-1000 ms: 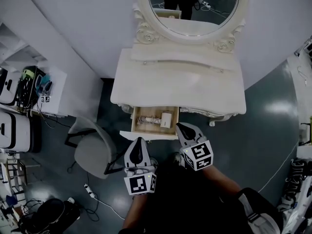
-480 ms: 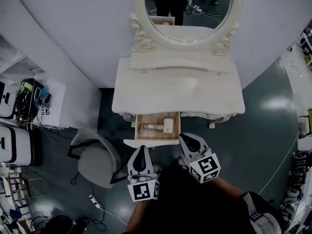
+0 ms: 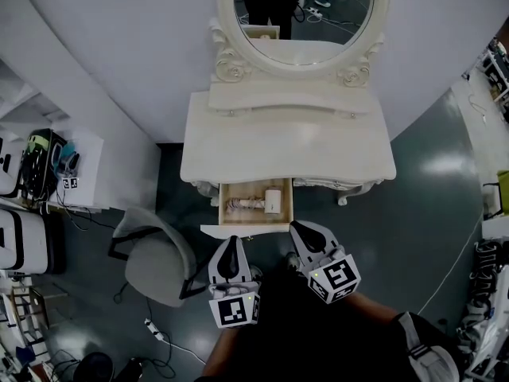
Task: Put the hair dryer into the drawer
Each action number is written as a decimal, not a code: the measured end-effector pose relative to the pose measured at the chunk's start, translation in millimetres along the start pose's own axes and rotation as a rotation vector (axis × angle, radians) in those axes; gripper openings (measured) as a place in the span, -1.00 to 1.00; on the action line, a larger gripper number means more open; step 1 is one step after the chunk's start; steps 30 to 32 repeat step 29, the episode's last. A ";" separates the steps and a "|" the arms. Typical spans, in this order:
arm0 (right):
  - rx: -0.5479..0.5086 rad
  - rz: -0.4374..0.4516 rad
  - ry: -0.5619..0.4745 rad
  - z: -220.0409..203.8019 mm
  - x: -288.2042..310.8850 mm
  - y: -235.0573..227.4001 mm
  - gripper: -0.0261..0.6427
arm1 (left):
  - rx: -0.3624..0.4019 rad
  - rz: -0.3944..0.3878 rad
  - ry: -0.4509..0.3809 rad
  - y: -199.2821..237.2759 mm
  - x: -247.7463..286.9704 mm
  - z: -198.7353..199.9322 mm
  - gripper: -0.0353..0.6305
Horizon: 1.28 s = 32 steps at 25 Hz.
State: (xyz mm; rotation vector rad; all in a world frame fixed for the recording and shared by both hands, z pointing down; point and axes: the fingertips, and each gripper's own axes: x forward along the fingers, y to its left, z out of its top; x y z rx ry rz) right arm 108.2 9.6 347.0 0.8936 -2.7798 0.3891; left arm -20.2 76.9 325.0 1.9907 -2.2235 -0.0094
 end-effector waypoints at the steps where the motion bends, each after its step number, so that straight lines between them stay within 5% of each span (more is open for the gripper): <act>1: 0.000 -0.003 -0.003 0.5 -0.1 -0.4 -0.83 | 0.000 0.001 -0.001 0.1 -0.2 0.3 -0.82; 32: -0.058 0.020 -0.015 2.9 -13.2 10.6 -0.83 | -0.013 0.024 -0.026 -1.8 -15.0 2.3 -0.82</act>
